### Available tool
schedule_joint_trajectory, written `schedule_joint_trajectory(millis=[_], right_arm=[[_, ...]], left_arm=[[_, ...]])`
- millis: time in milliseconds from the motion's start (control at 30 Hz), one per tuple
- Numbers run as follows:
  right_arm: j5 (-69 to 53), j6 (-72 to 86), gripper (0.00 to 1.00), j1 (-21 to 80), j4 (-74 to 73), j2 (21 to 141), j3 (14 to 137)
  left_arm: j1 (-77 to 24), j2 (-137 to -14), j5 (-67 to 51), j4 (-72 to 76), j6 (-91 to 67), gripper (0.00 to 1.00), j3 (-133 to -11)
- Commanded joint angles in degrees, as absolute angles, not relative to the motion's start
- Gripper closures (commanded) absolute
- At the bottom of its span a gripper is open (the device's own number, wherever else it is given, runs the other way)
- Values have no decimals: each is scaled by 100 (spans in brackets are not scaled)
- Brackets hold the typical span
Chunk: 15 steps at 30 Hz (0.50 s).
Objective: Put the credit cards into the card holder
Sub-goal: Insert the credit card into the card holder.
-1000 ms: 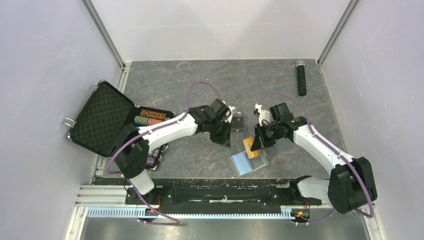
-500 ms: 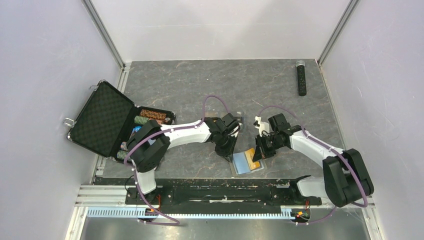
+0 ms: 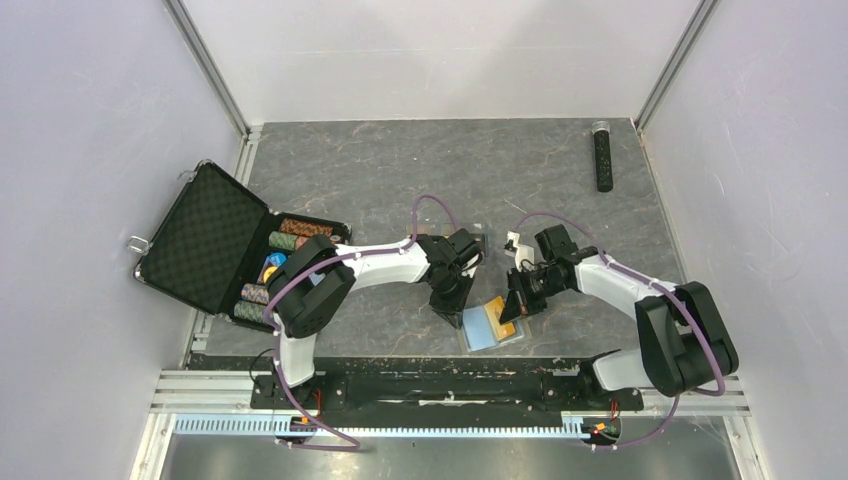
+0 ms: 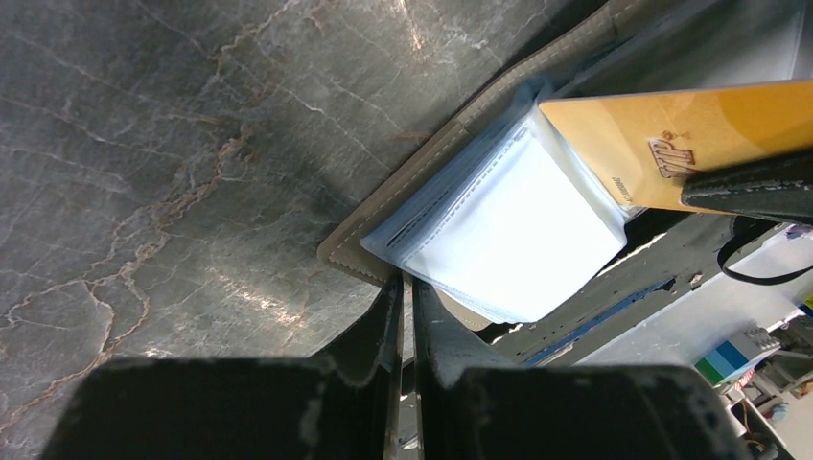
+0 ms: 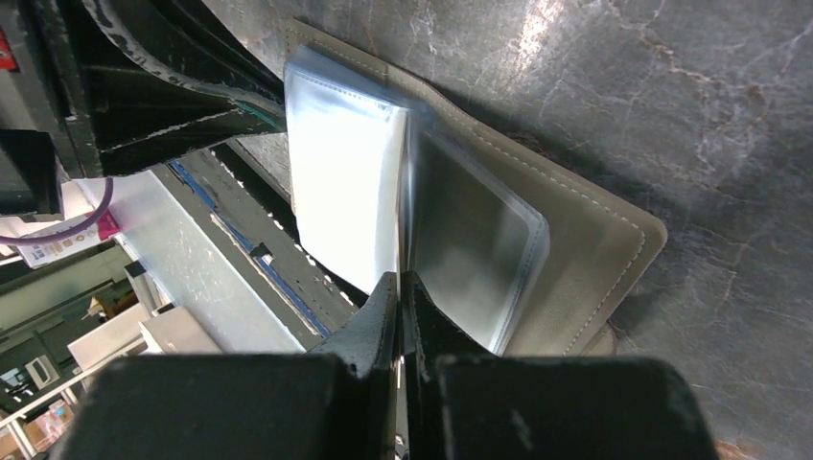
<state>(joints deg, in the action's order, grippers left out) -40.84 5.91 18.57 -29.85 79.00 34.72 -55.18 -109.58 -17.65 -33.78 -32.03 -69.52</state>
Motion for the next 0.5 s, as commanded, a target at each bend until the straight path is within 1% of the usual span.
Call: schedule_joint_trajectory(millis=[0, 300, 467], right_arm=[[-4487, 606, 100, 1916, -2935, 8007, 3628], [-4464, 703, 100, 1808, -3225, 7969, 3683], [-4298, 599, 100, 1732, -3144, 8073, 3487]], left_arm=[[-5585, -11318, -1630, -3445, -3092, 88, -7031], [-5585, -11329, -1522, -3518, -3084, 90, -6997], [-5586, -11309, -1505, -3516, -3083, 90, -6962]])
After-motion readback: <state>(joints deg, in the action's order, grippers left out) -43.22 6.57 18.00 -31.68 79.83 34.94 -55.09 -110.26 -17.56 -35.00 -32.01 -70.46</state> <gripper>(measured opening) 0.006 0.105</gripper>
